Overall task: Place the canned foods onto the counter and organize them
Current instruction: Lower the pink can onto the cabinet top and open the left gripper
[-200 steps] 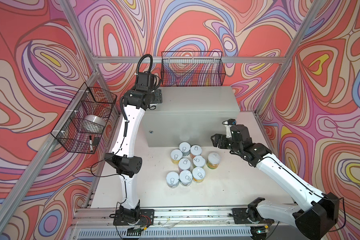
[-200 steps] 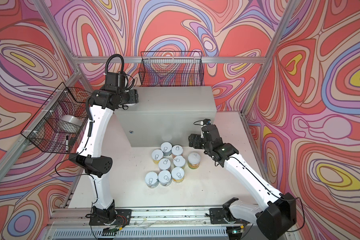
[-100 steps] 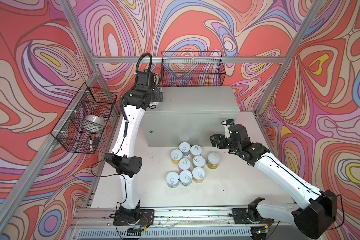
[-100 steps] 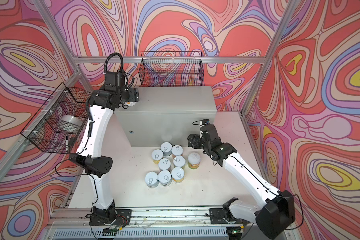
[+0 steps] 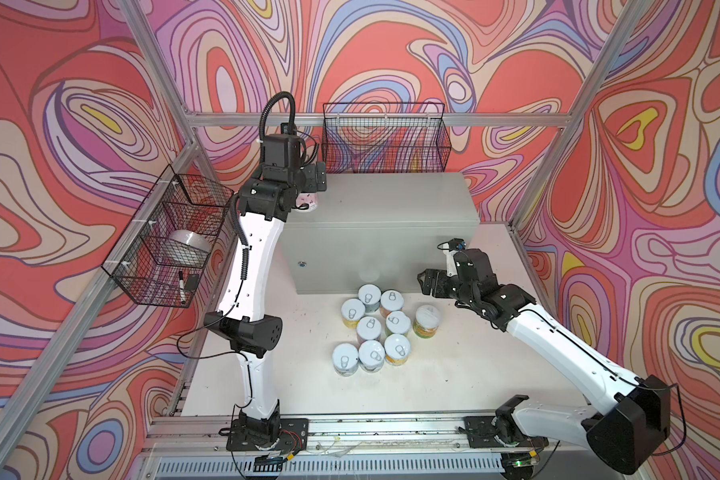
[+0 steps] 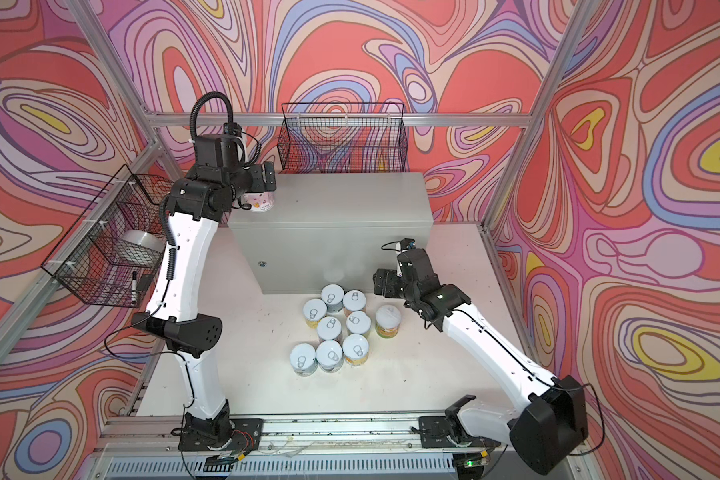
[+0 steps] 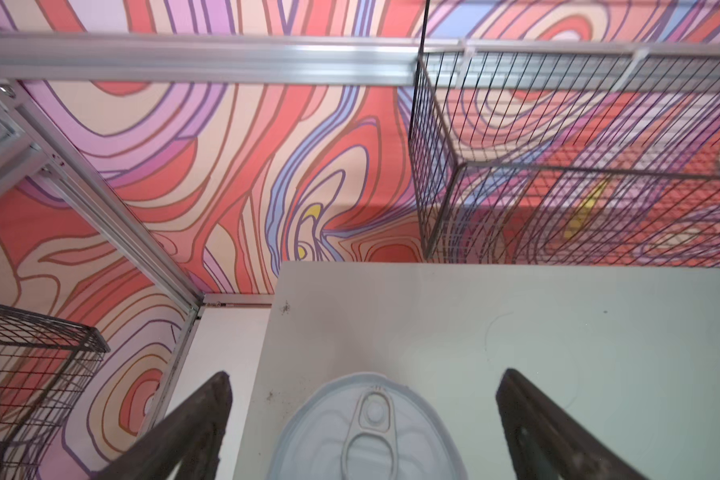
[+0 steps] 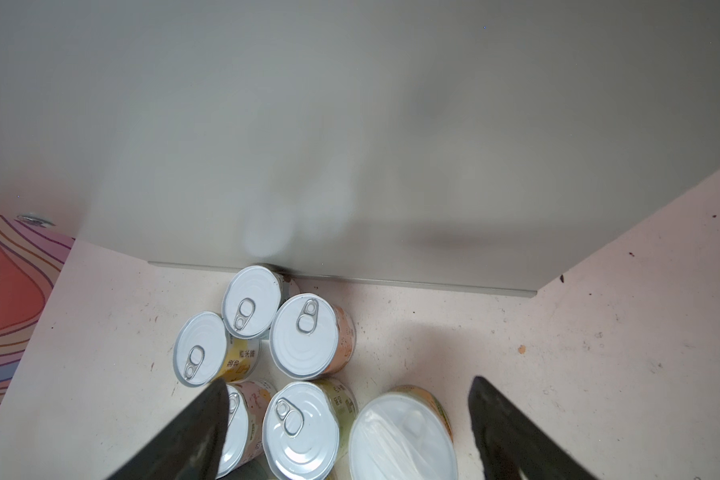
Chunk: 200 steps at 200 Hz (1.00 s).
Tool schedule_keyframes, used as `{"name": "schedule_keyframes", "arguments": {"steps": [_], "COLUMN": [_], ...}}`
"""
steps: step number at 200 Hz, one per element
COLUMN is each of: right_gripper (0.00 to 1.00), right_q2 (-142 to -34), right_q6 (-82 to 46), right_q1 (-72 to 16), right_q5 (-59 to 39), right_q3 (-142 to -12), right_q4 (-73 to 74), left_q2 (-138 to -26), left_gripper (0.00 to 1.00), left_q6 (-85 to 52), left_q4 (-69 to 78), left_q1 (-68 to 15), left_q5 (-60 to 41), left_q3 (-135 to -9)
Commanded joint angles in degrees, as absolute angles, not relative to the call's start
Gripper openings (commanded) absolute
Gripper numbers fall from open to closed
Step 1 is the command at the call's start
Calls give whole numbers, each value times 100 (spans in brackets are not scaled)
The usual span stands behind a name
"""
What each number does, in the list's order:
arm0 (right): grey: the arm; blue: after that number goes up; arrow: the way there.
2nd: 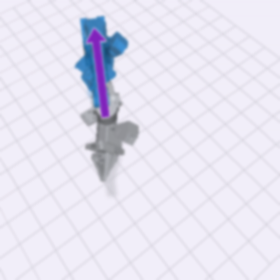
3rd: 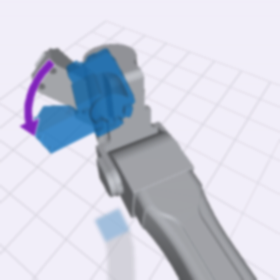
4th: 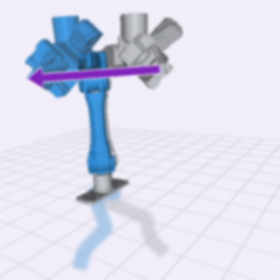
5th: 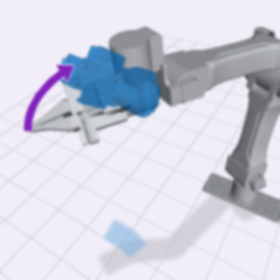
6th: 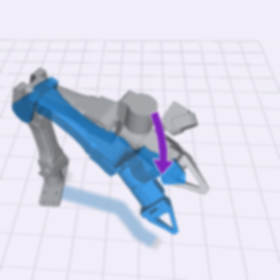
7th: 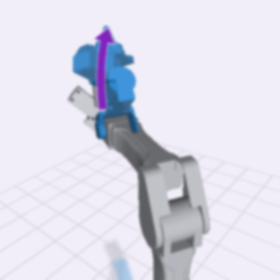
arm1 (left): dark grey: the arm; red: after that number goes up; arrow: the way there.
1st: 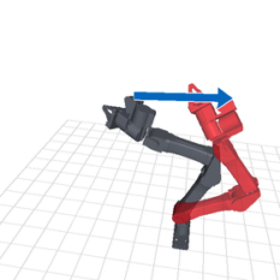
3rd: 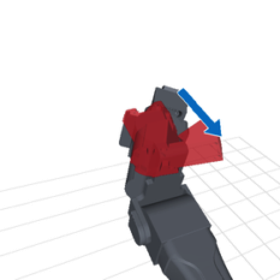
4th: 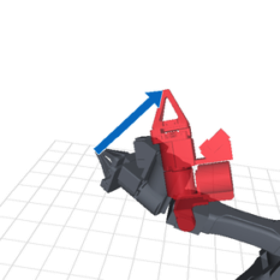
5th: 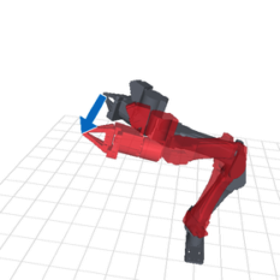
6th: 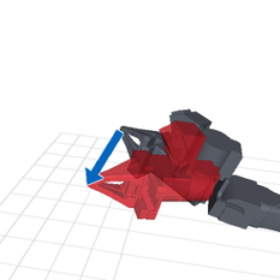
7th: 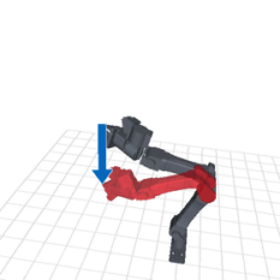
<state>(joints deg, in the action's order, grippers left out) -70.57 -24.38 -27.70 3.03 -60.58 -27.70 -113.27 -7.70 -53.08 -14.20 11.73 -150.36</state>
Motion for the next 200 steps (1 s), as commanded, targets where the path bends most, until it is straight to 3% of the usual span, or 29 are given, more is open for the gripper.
{"name": "schedule_keyframes", "arguments": {"steps": [1, 39, 73, 107, 153, 200], "right_gripper": [93, 93, 91, 91, 91, 91], "right_q2": [-7067, -6977, -6985, -7029, -7237, -7276], "right_q6": [-2342, -2382, -2378, -2382, -2393, -2378], "right_q1": [-2830, -2870, -2909, -2925, -2944, -2946], "right_q5": [382, 413, 378, 279, 150, 211], "right_q3": [-6250, -6221, -6232, -6231, -6349, -6442], "right_q4": [-2733, -2663, -2637, -2502, -2382, -2391], "left_q2": [-10953, -9978, -9031, -8387, -8234, -8792], "left_gripper": [100, 93, 66, 53, 45, 47], "left_q6": [-603, -688, -967, -1204, -1282, -1353], "left_q4": [-5126, -4808, -4713, -4690, -4519, -4578], "left_q1": [-1427, -1459, -1470, -1491, -1493, -1485], "left_q5": [1137, 1060, 770, 651, 605, 603], "left_q3": [-15209, -13851, -12596, -11561, -10837, -11088]}}
